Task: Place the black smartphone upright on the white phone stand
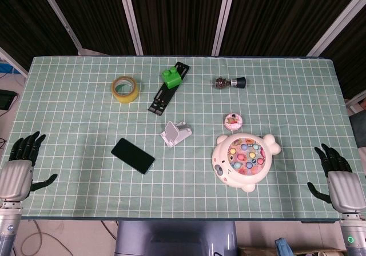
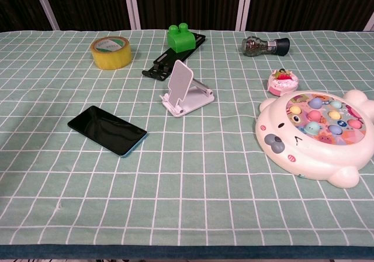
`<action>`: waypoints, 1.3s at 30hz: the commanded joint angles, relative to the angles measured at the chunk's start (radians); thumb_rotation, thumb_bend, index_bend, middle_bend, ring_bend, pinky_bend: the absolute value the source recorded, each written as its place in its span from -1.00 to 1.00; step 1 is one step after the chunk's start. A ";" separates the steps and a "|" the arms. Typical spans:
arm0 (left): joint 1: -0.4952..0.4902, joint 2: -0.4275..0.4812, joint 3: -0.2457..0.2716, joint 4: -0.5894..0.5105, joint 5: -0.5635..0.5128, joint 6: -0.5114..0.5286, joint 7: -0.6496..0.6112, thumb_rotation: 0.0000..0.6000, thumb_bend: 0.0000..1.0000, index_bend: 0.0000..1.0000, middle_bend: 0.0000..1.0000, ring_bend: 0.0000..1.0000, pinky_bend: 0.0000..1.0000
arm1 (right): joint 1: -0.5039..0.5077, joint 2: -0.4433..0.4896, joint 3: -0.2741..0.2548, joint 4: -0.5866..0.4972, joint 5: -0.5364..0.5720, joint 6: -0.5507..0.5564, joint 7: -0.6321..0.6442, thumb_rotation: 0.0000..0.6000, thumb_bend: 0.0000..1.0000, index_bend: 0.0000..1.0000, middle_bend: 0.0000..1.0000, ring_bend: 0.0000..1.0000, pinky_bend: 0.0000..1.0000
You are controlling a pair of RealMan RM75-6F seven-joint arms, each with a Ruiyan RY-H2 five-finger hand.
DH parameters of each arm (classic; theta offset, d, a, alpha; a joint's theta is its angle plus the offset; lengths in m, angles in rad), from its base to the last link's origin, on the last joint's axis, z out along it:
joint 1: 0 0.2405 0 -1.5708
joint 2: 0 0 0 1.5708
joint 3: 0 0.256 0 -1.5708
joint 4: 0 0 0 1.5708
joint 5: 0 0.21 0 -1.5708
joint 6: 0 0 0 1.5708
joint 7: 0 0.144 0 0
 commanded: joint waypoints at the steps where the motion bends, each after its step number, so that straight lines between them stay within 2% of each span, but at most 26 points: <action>1: 0.000 0.000 0.000 0.000 -0.002 -0.002 0.001 1.00 -0.81 -1.00 -1.00 -1.00 -1.00 | 0.000 0.000 0.000 -0.001 0.000 0.000 -0.001 1.00 -0.31 -0.83 -1.00 -1.00 -0.70; 14: -0.010 -0.003 0.000 -0.005 -0.003 -0.018 0.019 1.00 -0.81 -1.00 -1.00 -1.00 -1.00 | -0.001 0.000 0.001 -0.003 0.005 -0.001 -0.003 1.00 -0.31 -0.83 -1.00 -1.00 -0.70; 18: -0.031 0.000 -0.007 -0.017 0.005 -0.036 0.062 1.00 -0.81 -1.00 -1.00 -1.00 -1.00 | 0.001 0.000 0.002 -0.004 0.007 -0.004 -0.005 1.00 -0.31 -0.83 -1.00 -1.00 -0.70; 22: -0.072 0.005 -0.014 -0.044 0.017 -0.081 0.140 1.00 -0.81 -1.00 -1.00 -1.00 -1.00 | 0.003 0.000 0.003 -0.002 0.008 -0.007 -0.004 1.00 -0.31 -0.83 -1.00 -1.00 -0.70; 25: -0.129 0.007 -0.028 -0.073 0.001 -0.162 0.247 1.00 -0.81 -1.00 -1.00 -1.00 -1.00 | 0.004 0.001 0.003 -0.003 0.009 -0.009 -0.001 1.00 -0.31 -0.83 -1.00 -1.00 -0.70; 33: -0.268 -0.041 -0.069 -0.116 -0.161 -0.363 0.530 1.00 -0.78 -1.00 -1.00 -1.00 -1.00 | 0.006 0.001 0.005 -0.005 0.016 -0.014 -0.004 1.00 -0.31 -0.83 -1.00 -1.00 -0.70; 39: -0.359 -0.098 -0.086 -0.123 -0.281 -0.449 0.690 1.00 -0.75 -0.94 -0.90 -1.00 -1.00 | 0.007 0.002 0.006 -0.007 0.019 -0.017 -0.005 1.00 -0.31 -0.83 -1.00 -1.00 -0.70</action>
